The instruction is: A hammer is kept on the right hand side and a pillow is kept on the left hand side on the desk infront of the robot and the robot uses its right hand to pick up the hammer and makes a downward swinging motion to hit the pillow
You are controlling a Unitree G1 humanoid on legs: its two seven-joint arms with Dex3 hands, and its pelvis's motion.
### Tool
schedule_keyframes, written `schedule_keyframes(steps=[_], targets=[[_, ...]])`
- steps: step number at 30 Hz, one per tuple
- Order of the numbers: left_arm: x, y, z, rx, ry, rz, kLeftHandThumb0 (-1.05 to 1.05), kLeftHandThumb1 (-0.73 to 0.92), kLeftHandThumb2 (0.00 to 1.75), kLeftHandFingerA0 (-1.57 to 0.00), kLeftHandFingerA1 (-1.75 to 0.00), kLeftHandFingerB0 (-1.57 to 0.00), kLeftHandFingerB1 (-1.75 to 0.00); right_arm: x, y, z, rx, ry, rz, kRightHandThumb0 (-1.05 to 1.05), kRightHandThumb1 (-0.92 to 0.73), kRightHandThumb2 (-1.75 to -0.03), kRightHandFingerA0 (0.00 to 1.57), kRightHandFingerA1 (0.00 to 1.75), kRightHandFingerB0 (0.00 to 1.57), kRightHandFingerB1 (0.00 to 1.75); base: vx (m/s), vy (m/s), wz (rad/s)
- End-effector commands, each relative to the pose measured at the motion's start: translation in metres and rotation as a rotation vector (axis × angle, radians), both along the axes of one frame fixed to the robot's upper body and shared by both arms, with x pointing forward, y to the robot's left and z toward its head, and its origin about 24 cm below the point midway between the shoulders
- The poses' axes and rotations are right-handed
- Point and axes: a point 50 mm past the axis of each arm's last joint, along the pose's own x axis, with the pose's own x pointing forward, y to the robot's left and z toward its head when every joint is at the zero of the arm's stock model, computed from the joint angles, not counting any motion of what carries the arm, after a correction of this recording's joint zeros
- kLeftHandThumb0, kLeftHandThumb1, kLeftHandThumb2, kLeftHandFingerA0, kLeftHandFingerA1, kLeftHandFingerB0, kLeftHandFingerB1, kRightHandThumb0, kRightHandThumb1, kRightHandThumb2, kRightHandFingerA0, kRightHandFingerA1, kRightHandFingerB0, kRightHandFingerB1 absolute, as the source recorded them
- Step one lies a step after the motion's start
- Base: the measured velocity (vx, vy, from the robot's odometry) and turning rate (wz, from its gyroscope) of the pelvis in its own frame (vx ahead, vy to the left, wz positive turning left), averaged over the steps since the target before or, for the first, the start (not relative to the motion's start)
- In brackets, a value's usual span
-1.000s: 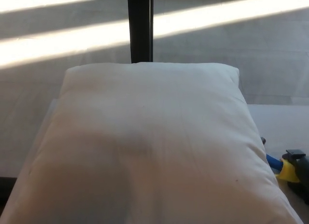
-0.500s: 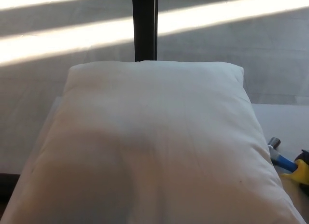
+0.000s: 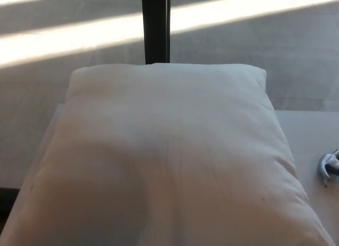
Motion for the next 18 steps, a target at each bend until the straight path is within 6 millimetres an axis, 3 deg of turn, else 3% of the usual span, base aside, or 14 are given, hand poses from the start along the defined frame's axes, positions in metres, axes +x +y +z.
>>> schedule_keyframes(steps=[1,2,3,5,6,10,12,13,16,18], targets=[[-0.004,0.007,0.007,0.032,-0.001,-0.006,-0.71,0.74,0.62,-0.70,-0.60,-0.62,-0.48,0.010,-0.009,0.029,0.066,-0.054,-0.007,-0.17,-0.59,-0.94,0.98,1.72,0.82,1.41,0.00,0.000,0.00],[-0.004,0.006,0.007,0.035,0.006,-0.009,-0.71,0.74,0.62,-0.70,-0.60,-0.62,-0.48,0.011,-0.008,0.032,0.066,-0.059,0.005,-0.17,-0.59,-0.94,0.98,1.72,0.82,1.41,0.00,0.000,0.00],[-0.004,0.006,0.007,0.032,0.004,-0.004,-0.71,0.73,0.62,-0.72,-0.61,-0.63,-0.48,0.012,-0.007,0.033,0.072,-0.059,0.007,-0.31,-0.53,-1.09,1.19,1.34,0.97,1.18,0.00,0.000,0.00],[-0.005,0.006,0.006,0.029,0.003,0.013,-0.71,0.73,0.62,-0.72,-0.61,-0.64,-0.48,0.016,-0.004,0.039,0.083,-0.058,0.031,-0.29,-0.54,-1.10,1.18,1.33,0.96,1.17,0.00,0.000,0.00],[-0.005,0.006,0.006,0.027,0.001,0.009,-0.71,0.73,0.62,-0.71,-0.62,-0.64,-0.48,0.017,-0.003,0.041,0.094,-0.069,0.041,-0.21,-0.57,-1.02,0.92,1.68,0.83,1.39,0.00,0.000,0.00],[-0.007,0.004,0.004,0.030,0.015,-0.005,-0.71,0.75,0.62,-0.70,-0.59,-0.62,-0.47,0.024,0.010,0.052,0.116,-0.114,0.141,-0.17,-0.52,-1.11,0.97,1.67,0.82,1.43,0.00,0.000,0.00],[-0.006,0.004,0.004,0.029,0.010,0.004,-0.71,0.74,0.62,-0.71,-0.59,-0.63,-0.48,0.028,0.017,0.057,0.122,-0.126,0.179,-0.20,-0.53,-1.01,0.91,1.71,0.81,1.48,0.00,0.000,0.00],[-0.006,0.004,0.004,0.027,0.011,0.000,-0.70,0.74,0.62,-0.71,-0.59,-0.63,-0.47,0.034,0.025,0.063,0.128,-0.141,0.207,-0.22,-0.47,-1.11,0.92,1.68,0.83,1.49,0.00,0.000,0.00],[-0.006,0.003,0.003,0.027,0.013,-0.005,-0.71,0.75,0.63,-0.70,-0.59,-0.62,-0.47,0.037,0.030,0.069,0.122,-0.144,0.231,-0.20,-0.47,-1.08,0.91,1.71,0.82,1.51,0.00,0.000,0.00],[-0.007,0.003,0.002,0.024,0.011,0.017,-0.70,0.74,0.62,-0.73,-0.60,-0.64,-0.48,0.047,0.044,0.085,0.137,-0.171,0.299,-0.21,-0.47,-1.18,0.92,1.70,0.82,1.53,0.00,0.000,0.00]])
